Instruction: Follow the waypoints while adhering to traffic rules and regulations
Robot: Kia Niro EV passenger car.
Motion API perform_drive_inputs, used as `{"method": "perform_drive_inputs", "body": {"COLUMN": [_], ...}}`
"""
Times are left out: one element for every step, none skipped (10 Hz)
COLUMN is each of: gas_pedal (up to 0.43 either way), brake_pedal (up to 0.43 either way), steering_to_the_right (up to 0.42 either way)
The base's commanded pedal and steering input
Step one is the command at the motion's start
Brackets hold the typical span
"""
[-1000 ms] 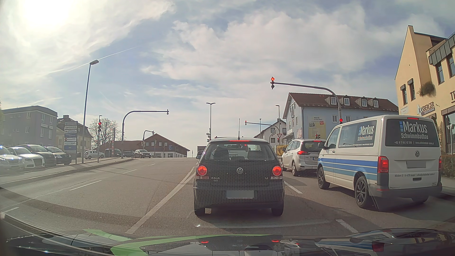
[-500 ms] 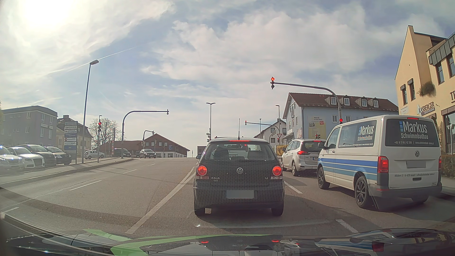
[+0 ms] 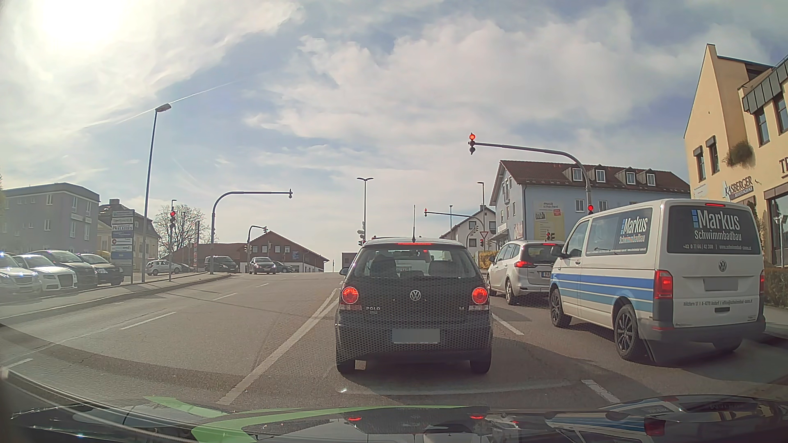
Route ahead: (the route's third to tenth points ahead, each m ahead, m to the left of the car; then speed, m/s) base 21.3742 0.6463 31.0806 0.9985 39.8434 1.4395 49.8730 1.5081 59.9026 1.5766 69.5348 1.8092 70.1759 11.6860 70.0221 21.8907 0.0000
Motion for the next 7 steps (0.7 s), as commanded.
{"method": "perform_drive_inputs", "body": {"gas_pedal": [0.000, 0.000, 0.000, 0.000, 0.000, 0.000, 0.000], "brake_pedal": [0.341, 0.341, 0.341, 0.341, 0.341, 0.341, 0.341], "steering_to_the_right": [-0.032, -0.032, -0.032, -0.032, -0.032, -0.032, -0.032]}}
